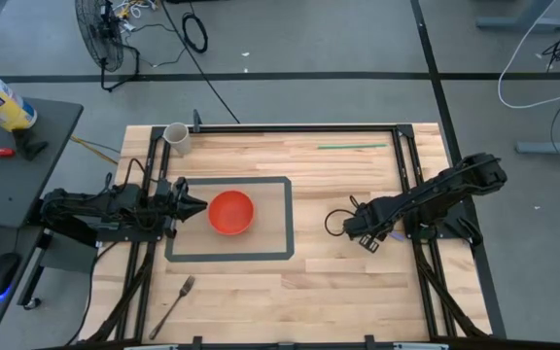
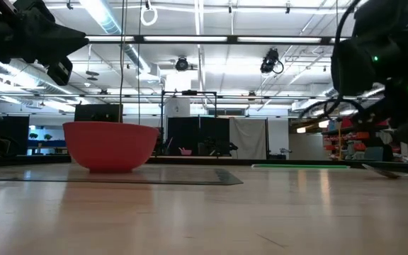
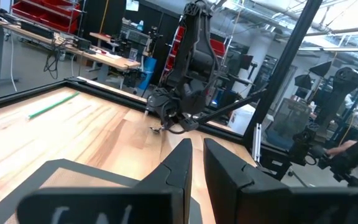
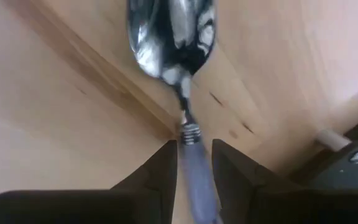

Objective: Pick & Place Utensil
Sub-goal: Put the purple spoon into the orange bowl

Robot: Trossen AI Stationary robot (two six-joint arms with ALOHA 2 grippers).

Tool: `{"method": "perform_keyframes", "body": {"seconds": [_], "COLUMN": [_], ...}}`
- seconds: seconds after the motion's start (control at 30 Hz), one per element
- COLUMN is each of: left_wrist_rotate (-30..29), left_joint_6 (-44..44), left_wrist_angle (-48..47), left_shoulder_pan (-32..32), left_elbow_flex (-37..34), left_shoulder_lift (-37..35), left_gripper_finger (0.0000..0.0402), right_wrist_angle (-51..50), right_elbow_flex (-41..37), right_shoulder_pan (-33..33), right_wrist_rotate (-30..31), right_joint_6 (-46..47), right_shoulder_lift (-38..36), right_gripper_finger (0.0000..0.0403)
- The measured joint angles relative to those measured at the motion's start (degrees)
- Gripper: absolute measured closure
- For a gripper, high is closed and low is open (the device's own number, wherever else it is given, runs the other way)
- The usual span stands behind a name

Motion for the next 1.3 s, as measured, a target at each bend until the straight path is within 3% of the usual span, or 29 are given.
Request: {"method": "perform_keyframes", "body": {"seconds": [0.37,0.7,0.9,1.1,1.3], "left_wrist_rotate": [0.0,0.1,0.4,0.6,0.7], "left_joint_6": [0.0,0.0,0.0,-0.1,-0.8], "left_wrist_angle": [0.0,0.0,-0.7,-1.3,1.7], "left_shoulder_pan": [0.0,0.0,0.0,0.0,-0.1], "left_elbow_flex": [0.0,0.0,0.0,0.0,0.0], "left_shoulder_lift": [0.0,0.0,0.0,0.2,6.6], "left_gripper_finger": [0.0356,0.0356,0.0356,0.0356,0.0356], "right_wrist_angle": [3.9,4.1,4.0,6.2,7.2], "right_elbow_flex": [-1.6,-1.2,-0.9,4.5,12.7], "right_shoulder_pan": [-1.3,-1.3,-1.1,-1.1,-1.1], "right_wrist_rotate": [-2.2,-1.9,-1.9,-2.3,-3.3], "right_joint_6": [-2.0,-2.4,-1.5,-2.0,-2.2], "right_shoulder_lift": [-0.1,0.0,0.0,0.2,0.2], "right_gripper_finger": [0.0304,0.0355,0.0346,0.0345,0.035]}}
